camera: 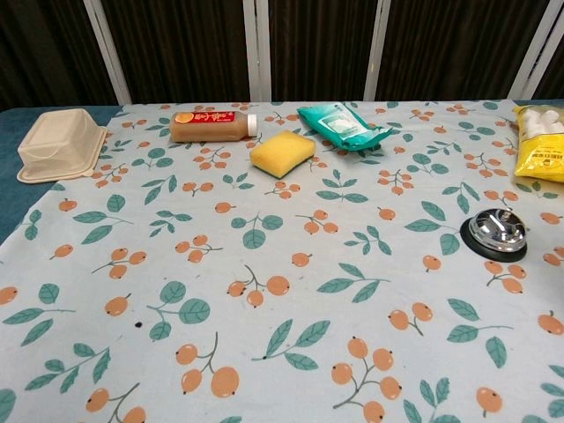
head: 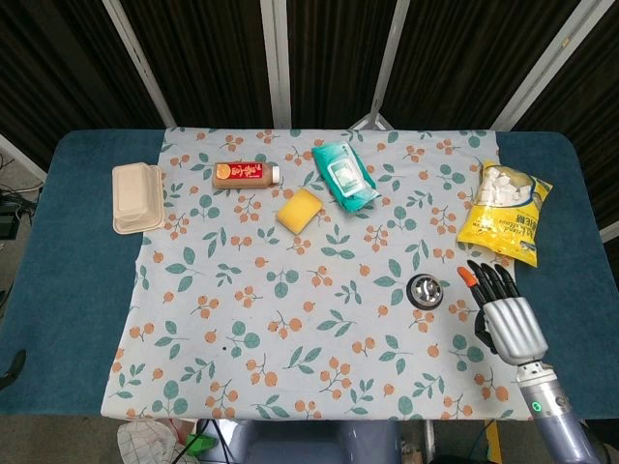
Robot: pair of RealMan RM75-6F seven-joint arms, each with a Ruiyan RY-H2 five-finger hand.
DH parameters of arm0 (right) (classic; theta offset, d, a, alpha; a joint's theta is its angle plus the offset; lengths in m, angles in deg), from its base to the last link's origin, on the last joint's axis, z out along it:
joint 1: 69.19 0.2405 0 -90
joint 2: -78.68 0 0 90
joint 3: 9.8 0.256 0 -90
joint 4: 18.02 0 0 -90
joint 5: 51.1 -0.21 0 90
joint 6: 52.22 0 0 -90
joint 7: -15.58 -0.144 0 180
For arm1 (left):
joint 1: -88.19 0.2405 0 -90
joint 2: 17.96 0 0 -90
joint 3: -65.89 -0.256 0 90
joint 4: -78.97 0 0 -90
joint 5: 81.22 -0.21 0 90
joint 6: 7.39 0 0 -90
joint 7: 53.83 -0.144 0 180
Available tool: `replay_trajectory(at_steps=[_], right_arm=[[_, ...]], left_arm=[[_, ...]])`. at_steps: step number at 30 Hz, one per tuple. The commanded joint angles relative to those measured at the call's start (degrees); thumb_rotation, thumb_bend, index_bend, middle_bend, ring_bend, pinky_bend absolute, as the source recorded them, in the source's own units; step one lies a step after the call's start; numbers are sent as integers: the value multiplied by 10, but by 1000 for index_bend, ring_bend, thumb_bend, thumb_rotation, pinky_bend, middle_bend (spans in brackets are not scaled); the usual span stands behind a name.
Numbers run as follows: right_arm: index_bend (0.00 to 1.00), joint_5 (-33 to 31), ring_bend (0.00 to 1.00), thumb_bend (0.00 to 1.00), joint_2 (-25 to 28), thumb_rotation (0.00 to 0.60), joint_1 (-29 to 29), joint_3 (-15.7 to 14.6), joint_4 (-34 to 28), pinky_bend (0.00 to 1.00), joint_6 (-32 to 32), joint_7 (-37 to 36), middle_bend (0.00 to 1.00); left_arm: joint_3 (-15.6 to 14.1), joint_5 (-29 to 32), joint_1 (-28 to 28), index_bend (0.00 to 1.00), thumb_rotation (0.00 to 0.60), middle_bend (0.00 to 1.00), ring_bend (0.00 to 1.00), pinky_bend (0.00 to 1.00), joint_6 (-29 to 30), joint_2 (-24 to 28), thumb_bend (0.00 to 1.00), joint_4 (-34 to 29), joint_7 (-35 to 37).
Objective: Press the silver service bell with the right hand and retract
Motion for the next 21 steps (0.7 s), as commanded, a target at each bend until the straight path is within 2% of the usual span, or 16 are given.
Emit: replay_trajectory(at_steps=[1,9,21], right_arm=[[95,-16,0,978,-27,600,26,18,10,0,-28,5,0],[96,-65,0,978,-81,600,78,44,52,0,-96,5,0],[96,-96,0,978,-147,600,108,36,152,0,-147,-32,0]], left_arm=[[1,2,-1,40,600,0,0,73,-2,0,467,0,-3],[5,14,-5,40,600,0,0,73,-10,-3,467,0,-8],[11,29,-9,40,600,0,0,73,-16,-7,467,0,-24]])
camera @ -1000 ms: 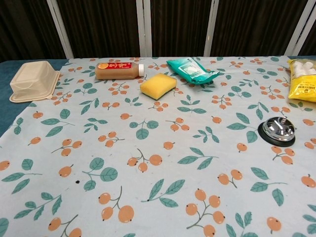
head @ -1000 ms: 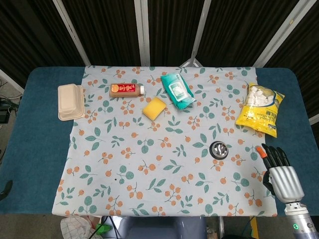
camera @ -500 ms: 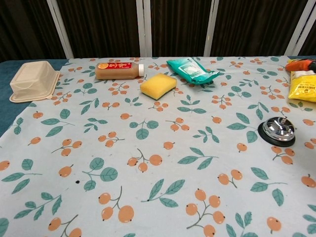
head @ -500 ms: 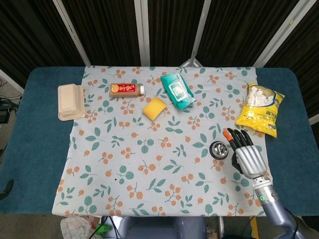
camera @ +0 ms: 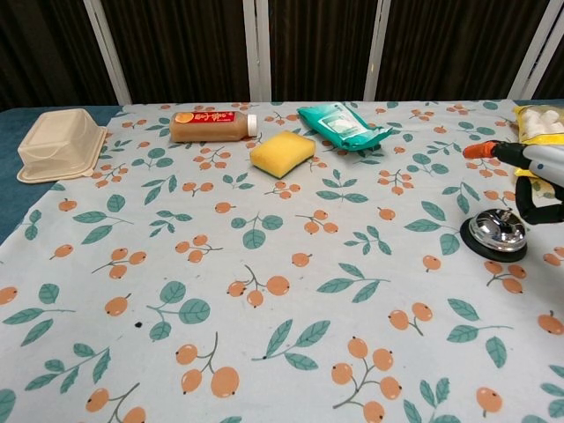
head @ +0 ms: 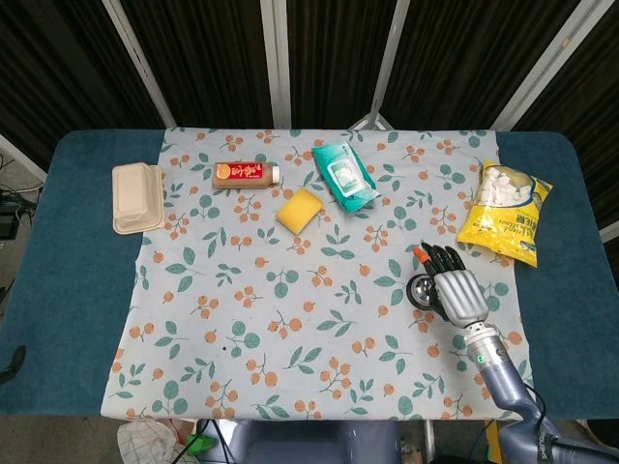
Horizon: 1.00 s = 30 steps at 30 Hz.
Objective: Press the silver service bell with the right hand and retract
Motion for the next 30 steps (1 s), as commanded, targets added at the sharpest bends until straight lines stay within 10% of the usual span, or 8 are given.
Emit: replay_trajectory(at_steps=[1,30], right_arm=[[96,-6,0,978,-18,600,8,-5,27,0,-13,-17,0],[97,14,0,978,-103,600,27,-40,175,0,-27,-127,0]], left_arm=[[0,1,0,41,600,0,0,73,0,-1,467,0,-4],[0,19,-14,42,600,0,0,73,-25,-12,467,-2,-36]])
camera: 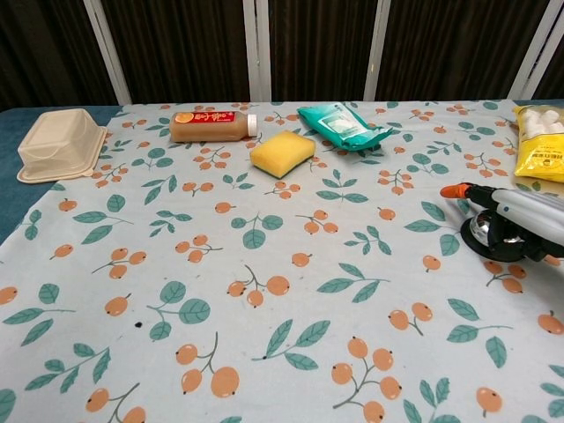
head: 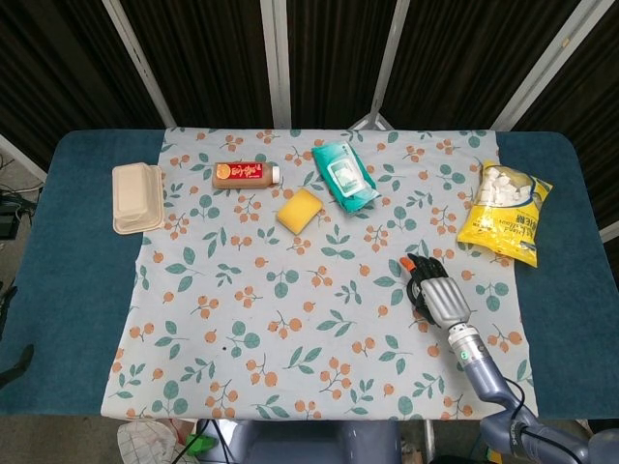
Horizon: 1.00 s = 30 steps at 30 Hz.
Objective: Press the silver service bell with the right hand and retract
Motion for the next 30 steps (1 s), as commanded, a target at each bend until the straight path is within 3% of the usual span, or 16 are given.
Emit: replay_trajectory(at_steps=[1,8,14,18,23,30], right_arm=[[97,0,0,977,1,600,1,-1,1,0,0,-4,0],[96,15,0,978,33,600,2,9,-44,0,39,10,0],[96,24,0,978,131,600,-19,38,-189,0,120,64,0],[96,21,0,978,209,600,-53,40,-292,0,163,91,0],[96,39,0,978,312,600,-120,4,-401,0,222,114,0],[97,79,0,977,349,600,-199,-42,-406,0,316,82,0]], left_arm=[[-1,-1,0,42,600,0,0,73,1,0,467,0,-1],[-2,-3,5,42,600,0,0,73,9,5,467,-1,9],[-2,-8,5,42,600,0,0,73,11,9,467,0,21],[-4,-12,6,42,600,0,0,73,12,11,467,0,27],[-7,-19,8,42,600,0,0,73,16,14,467,-1,34],[-12,-28,13,42,600,0,0,73,22,18,467,-1,43]])
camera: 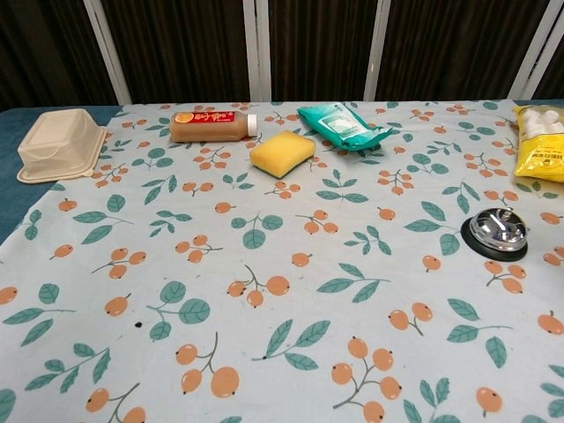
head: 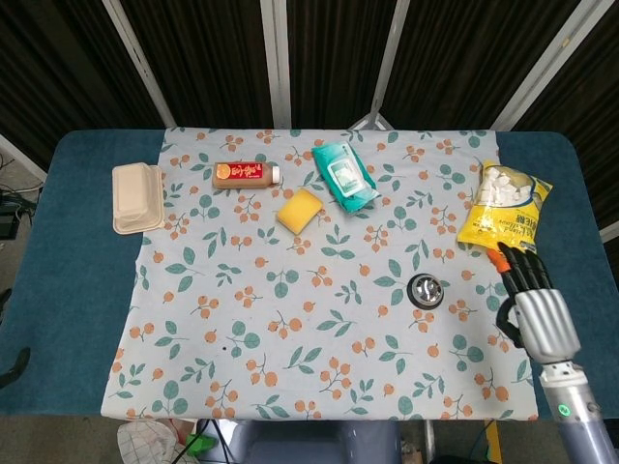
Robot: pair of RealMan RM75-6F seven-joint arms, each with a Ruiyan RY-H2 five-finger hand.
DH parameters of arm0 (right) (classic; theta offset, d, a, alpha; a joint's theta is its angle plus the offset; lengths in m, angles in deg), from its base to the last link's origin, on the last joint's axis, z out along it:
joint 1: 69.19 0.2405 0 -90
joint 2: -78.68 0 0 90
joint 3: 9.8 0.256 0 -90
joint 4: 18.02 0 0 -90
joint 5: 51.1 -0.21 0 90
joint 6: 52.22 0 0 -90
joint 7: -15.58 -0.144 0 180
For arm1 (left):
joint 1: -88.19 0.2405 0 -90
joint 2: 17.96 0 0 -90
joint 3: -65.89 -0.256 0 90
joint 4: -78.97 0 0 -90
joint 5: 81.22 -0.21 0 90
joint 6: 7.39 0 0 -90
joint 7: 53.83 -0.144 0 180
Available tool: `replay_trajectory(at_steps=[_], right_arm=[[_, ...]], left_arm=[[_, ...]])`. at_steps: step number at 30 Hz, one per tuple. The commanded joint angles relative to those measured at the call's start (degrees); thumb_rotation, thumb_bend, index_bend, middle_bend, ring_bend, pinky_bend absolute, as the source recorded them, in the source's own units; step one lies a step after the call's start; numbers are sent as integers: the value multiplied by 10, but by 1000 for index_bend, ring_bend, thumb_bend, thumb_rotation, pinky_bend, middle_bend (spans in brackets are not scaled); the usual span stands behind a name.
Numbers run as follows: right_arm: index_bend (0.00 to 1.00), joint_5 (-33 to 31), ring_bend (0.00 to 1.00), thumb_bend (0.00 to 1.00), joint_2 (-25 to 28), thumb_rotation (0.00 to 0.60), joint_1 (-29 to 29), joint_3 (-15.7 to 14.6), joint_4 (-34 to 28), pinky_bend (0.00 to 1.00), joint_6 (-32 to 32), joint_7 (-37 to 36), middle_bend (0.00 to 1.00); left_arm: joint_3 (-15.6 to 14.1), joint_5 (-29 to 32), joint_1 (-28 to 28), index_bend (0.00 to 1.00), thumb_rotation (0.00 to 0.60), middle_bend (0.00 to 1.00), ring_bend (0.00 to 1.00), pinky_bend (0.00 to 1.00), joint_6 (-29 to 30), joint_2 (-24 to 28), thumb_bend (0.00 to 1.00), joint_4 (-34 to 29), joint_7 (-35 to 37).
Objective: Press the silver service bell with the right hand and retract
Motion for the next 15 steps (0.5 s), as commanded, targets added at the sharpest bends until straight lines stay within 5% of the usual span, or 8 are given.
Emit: replay_trajectory(at_steps=[1,15], right_arm=[[97,22,0,978,16,600,-47,-27,6,0,53,-12,0],[96,13,0,978,-25,600,-73,-37,100,0,53,3,0]], left_arm=[[-1,0,1,42,600,0,0,73,-1,2,467,0,2],[2,-7,-4,41,600,0,0,73,-1,-2,467,11,4]])
